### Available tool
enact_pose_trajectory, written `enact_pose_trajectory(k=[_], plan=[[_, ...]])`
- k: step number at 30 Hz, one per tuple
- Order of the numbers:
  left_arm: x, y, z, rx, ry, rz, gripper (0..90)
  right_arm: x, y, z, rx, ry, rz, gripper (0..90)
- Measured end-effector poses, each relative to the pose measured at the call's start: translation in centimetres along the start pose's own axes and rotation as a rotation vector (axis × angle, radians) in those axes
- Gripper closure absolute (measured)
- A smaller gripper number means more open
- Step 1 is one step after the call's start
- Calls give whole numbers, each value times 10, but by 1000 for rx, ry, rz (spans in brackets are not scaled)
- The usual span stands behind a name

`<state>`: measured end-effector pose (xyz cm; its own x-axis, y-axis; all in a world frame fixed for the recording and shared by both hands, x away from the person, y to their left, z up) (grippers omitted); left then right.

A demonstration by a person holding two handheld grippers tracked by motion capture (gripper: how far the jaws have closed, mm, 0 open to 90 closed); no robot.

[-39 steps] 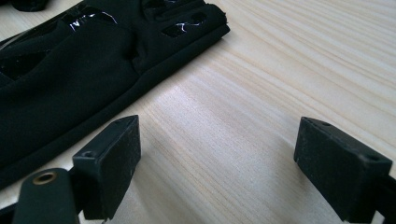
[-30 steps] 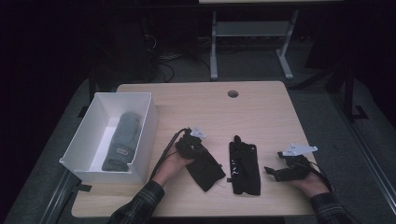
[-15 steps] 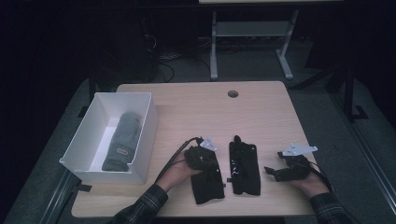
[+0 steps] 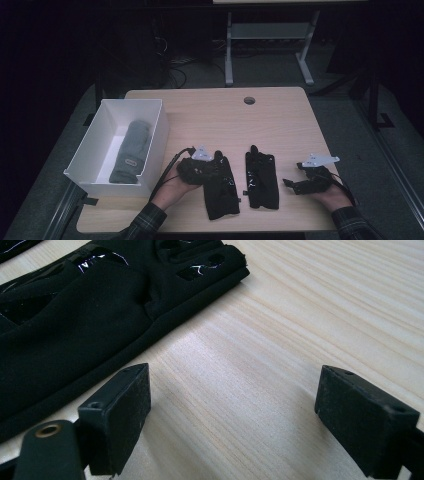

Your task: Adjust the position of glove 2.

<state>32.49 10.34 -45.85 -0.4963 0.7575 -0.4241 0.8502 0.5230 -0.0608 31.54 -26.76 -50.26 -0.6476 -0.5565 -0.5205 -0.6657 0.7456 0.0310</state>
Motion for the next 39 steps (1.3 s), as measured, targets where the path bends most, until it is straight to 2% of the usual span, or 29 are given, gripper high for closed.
enact_pose_trajectory(k=[4,6,8,10,19,22,27,29,31,32,34,39], plan=[[10,2,0,-6,12,-61,615,0,0,0,-1,-1,4,146],[12,1,3,-11,27,-71,601,0,0,0,-1,-1,6,146],[13,2,8,-35,63,-53,599,0,0,0,0,-1,5,145],[12,4,13,-50,75,-48,600,0,1,0,0,-1,6,145],[-11,19,27,-100,37,-42,607,-1,1,0,1,-3,7,145],[-12,19,24,-111,29,-38,600,-1,1,0,1,-3,7,146],[-4,14,21,-83,43,-68,587,-1,1,0,0,-2,7,146],[-1,13,20,-60,43,-86,588,-1,1,0,0,-3,6,146],[0,13,21,-60,43,-91,593,-1,1,0,0,-2,6,146],[0,13,21,-61,47,-93,612,-1,1,0,1,-2,5,146],[0,13,23,-35,46,-101,675,-1,0,0,1,-3,4,147],[-2,11,24,-9,48,-89,832,0,1,0,1,-3,5,153]])
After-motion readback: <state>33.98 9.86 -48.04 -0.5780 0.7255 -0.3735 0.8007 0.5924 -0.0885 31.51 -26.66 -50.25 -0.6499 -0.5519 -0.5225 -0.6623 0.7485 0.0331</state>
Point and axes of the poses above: each handheld gripper's, and its own axes: z roughly forward along the jaws, x roughly out of its underside, y roughly to its left, the point moved 3 cm from there along z, roughly forward along the jaws, and after that the axes turned 15 degrees about y, right-handed, at the moved point
